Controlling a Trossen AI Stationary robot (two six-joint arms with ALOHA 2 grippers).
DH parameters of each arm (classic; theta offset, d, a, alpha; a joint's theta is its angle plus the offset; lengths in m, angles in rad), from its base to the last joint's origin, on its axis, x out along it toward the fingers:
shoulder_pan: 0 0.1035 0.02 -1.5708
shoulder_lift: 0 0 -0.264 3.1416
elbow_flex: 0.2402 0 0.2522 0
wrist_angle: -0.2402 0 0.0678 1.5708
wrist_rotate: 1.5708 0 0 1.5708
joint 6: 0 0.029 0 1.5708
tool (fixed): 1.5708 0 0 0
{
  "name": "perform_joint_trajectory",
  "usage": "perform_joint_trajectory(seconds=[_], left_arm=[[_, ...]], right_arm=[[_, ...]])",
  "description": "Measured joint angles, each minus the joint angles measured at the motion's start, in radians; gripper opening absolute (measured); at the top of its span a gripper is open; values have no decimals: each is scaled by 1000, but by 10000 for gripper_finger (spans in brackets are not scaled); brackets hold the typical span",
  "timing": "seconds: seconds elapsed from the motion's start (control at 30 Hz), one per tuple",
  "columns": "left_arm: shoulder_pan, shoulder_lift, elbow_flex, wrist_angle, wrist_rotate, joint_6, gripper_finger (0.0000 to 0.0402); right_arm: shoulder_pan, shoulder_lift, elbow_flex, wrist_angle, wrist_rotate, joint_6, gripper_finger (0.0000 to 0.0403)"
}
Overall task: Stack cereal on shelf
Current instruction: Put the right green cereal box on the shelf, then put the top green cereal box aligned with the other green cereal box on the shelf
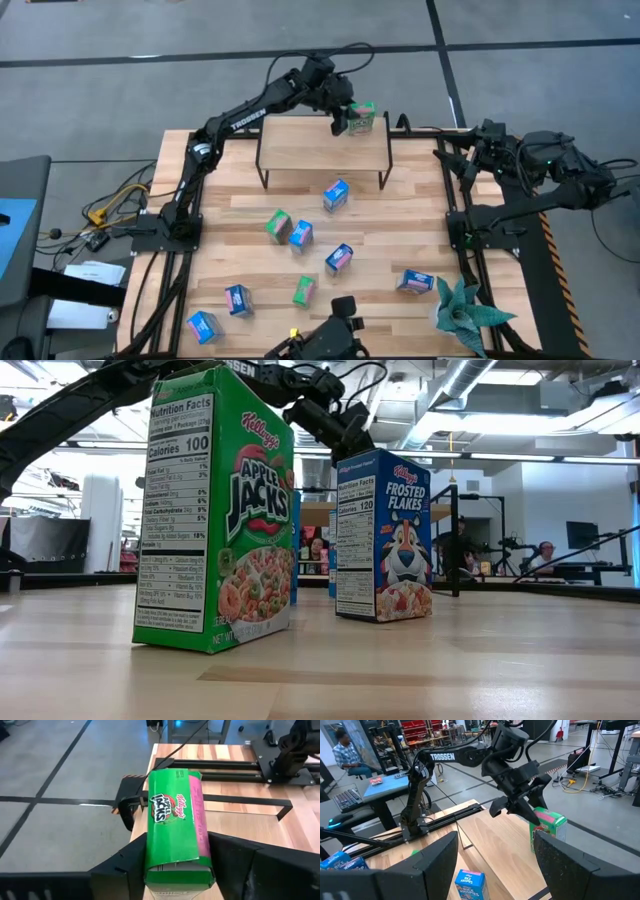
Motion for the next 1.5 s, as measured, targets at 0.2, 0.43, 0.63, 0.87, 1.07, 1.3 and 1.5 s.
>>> perform_joint_trajectory(seconds=[0.2, 0.43, 0.63, 0.87, 1.07, 1.3, 1.5], left_arm=[[0, 0, 0, 3, -35, 0, 239], [-1, 0, 0, -18, -77, -7, 325], [0, -47, -1, -86, -185, 28, 360], [4, -115, -1, -154, -212, 17, 361], [-22, -204, -1, -430, -118, 19, 361], [-135, -447, 1, -829, -78, -111, 361], [-390, -580, -1, -1044, -393, -398, 361]], right_arm=[[0, 0, 0, -4, 0, 0, 286], [0, 0, 0, -19, 0, 0, 286], [0, 0, 0, -24, 0, -5, 286], [0, 0, 0, -24, -2, -9, 286], [0, 0, 0, -39, -5, -11, 286], [0, 0, -14, -76, -13, -7, 286], [0, 1, -40, -78, -13, -3, 286]])
